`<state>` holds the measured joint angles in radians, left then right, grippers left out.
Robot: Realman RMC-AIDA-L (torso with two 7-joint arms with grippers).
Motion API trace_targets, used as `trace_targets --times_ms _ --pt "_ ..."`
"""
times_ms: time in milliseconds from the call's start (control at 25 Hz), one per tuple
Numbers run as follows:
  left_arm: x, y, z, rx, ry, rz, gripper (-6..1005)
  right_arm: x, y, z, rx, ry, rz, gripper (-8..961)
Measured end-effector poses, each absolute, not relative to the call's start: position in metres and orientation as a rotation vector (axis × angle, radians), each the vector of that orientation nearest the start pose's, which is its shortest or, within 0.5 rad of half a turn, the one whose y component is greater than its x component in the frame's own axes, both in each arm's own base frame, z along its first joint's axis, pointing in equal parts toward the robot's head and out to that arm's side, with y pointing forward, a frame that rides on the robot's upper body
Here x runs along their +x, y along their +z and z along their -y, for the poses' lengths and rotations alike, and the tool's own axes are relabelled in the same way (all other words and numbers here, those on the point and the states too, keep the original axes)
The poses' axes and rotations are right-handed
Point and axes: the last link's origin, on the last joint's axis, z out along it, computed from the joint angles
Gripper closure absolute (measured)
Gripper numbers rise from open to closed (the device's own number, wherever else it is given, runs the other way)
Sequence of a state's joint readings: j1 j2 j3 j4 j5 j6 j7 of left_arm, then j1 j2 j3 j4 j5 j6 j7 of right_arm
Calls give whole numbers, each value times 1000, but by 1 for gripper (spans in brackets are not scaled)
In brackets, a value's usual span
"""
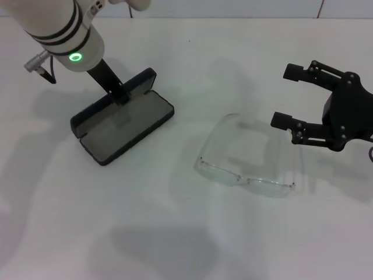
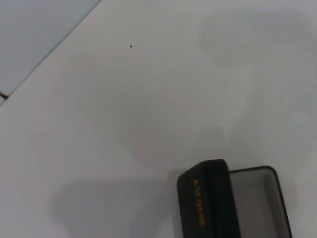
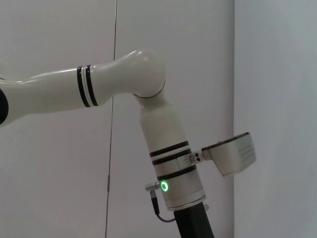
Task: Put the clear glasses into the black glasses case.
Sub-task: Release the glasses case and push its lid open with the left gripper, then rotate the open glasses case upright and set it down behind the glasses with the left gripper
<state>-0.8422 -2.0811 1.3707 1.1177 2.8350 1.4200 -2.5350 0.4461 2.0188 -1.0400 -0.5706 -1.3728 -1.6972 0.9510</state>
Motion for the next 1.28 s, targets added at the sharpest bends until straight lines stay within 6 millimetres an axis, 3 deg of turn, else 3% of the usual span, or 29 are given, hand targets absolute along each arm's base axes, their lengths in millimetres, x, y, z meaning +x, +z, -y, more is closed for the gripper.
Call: trace_targets --times_ms 400,880,1280 --pt "-152 -3 -411 -2472 677 600 765 227 16 -310 -2570 1159 -15 109" --pt "-115 -20 -411 -2544 709 64 793 228 15 -309 -2563 1163 -27 110" --pt "-94 -35 -404 -2635 650 -241 790 232 16 -306 -2537 1174 -31 109"
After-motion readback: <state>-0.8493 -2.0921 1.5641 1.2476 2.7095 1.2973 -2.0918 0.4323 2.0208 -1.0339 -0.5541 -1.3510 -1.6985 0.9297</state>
